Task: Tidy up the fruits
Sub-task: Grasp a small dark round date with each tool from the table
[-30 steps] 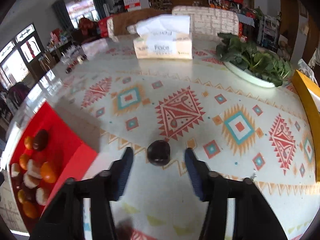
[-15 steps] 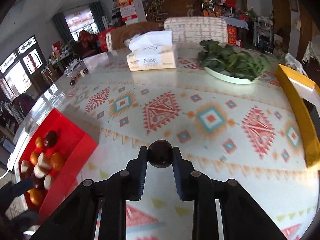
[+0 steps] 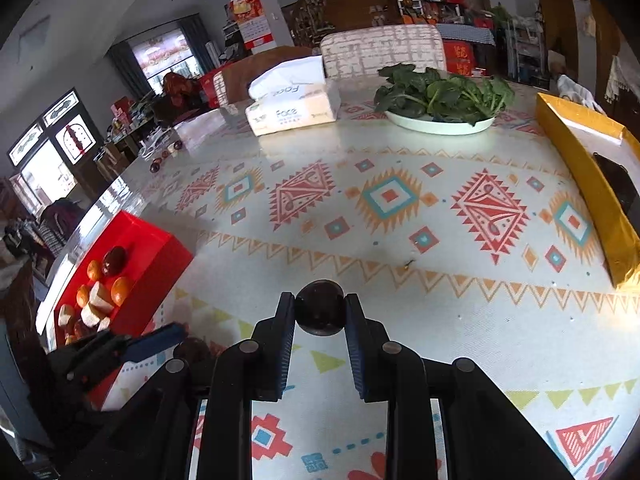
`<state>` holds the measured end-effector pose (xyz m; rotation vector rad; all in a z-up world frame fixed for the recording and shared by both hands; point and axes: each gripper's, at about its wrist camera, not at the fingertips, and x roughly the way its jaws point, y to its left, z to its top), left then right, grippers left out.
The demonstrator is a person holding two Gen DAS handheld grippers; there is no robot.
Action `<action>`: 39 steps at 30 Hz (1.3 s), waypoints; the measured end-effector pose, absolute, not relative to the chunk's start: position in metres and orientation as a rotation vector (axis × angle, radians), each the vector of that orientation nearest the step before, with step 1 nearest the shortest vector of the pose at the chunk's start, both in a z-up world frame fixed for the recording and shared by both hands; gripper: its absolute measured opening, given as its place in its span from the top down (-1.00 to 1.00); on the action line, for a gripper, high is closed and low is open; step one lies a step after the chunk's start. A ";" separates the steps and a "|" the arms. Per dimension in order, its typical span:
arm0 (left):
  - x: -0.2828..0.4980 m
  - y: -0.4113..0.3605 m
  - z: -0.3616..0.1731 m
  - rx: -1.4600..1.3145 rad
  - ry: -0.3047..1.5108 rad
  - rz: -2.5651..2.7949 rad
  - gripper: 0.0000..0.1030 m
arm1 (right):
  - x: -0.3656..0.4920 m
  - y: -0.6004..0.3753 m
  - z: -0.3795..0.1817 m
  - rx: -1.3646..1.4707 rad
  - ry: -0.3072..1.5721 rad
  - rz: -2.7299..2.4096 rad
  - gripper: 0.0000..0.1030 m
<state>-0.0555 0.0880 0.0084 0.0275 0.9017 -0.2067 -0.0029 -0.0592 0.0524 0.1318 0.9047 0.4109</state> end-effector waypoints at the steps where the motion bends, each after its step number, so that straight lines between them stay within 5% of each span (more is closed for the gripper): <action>1: -0.056 0.087 0.008 0.030 0.901 -0.201 0.52 | -0.003 -0.059 0.051 0.131 0.906 0.413 0.47; 39: -0.140 0.230 0.056 -0.253 0.712 -0.010 0.53 | -0.015 -0.045 0.050 0.104 0.892 0.270 0.47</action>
